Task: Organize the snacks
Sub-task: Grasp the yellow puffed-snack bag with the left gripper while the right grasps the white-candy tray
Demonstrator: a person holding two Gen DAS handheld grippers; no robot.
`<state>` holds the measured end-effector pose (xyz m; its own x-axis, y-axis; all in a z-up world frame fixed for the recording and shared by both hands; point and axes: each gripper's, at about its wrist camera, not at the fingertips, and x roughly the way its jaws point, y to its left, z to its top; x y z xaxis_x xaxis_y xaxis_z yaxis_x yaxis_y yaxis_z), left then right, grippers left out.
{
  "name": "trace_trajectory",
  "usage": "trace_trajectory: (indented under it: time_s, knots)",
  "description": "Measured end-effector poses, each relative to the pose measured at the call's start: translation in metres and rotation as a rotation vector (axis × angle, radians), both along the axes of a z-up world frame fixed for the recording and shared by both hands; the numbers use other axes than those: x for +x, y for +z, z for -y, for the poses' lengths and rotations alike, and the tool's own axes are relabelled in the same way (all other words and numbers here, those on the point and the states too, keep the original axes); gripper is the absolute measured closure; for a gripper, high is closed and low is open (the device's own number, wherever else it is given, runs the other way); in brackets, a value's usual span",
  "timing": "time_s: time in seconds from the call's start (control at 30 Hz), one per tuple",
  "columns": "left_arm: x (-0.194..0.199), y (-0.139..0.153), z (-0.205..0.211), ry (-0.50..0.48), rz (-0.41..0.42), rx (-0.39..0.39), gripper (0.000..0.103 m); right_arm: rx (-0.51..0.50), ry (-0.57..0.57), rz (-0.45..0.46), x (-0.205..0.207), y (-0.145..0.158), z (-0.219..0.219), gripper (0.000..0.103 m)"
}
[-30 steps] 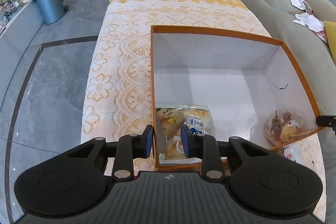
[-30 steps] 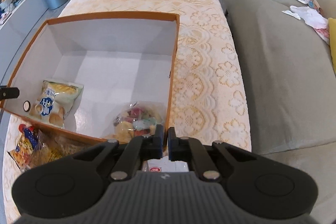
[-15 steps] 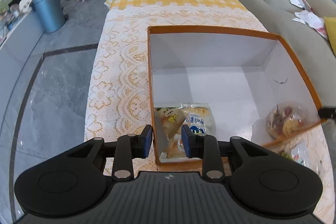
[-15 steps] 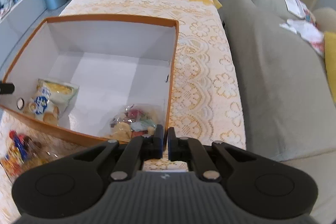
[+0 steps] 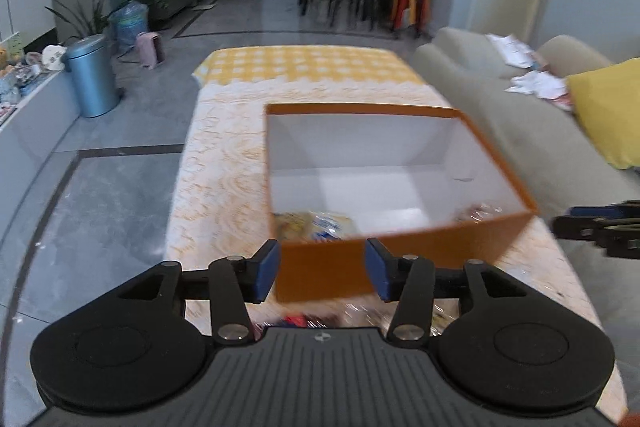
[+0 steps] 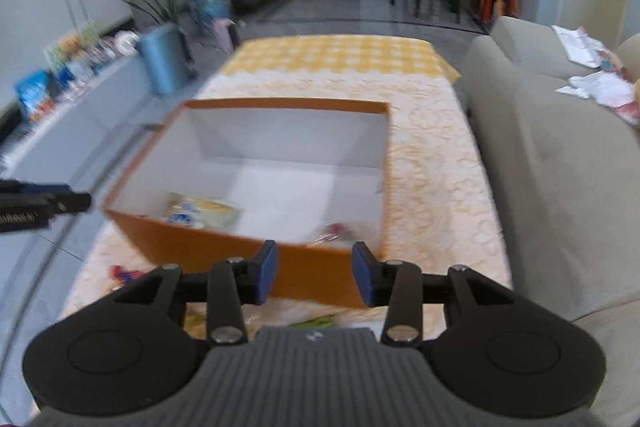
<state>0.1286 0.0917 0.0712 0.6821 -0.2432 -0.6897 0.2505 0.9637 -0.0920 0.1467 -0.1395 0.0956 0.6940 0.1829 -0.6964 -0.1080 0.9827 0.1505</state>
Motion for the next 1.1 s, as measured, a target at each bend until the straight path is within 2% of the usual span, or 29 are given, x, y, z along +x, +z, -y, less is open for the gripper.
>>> trace_trajectory:
  time_s: [0.2, 0.37, 0.57, 0.77, 0.9, 1.1]
  knots:
    - [-0.044, -0.015, 0.009, 0.005, 0.047, -0.004, 0.043, 0.025, -0.011, 0.075, -0.046, -0.023, -0.009, 0.055]
    - [-0.063, -0.041, 0.018, -0.002, 0.043, -0.029, 0.043, 0.064, -0.092, 0.068, -0.076, -0.056, -0.005, 0.054]
    - [-0.058, -0.076, 0.024, -0.004, -0.009, -0.027, 0.043, 0.037, -0.181, 0.08, -0.098, -0.094, -0.002, 0.054]
    - [-0.053, -0.093, 0.03, 0.003, -0.029, 0.005, 0.043, 0.1, -0.205, 0.028, -0.096, -0.12, 0.012, 0.054]
    - [-0.054, -0.099, 0.033, 0.0, -0.026, 0.007, 0.036, 0.102, -0.186, 0.034, -0.094, -0.129, 0.01, 0.054]
    - [-0.052, -0.104, 0.034, -0.001, -0.032, -0.001, 0.023, 0.03, -0.239, 0.085, -0.1, -0.131, 0.015, 0.054]
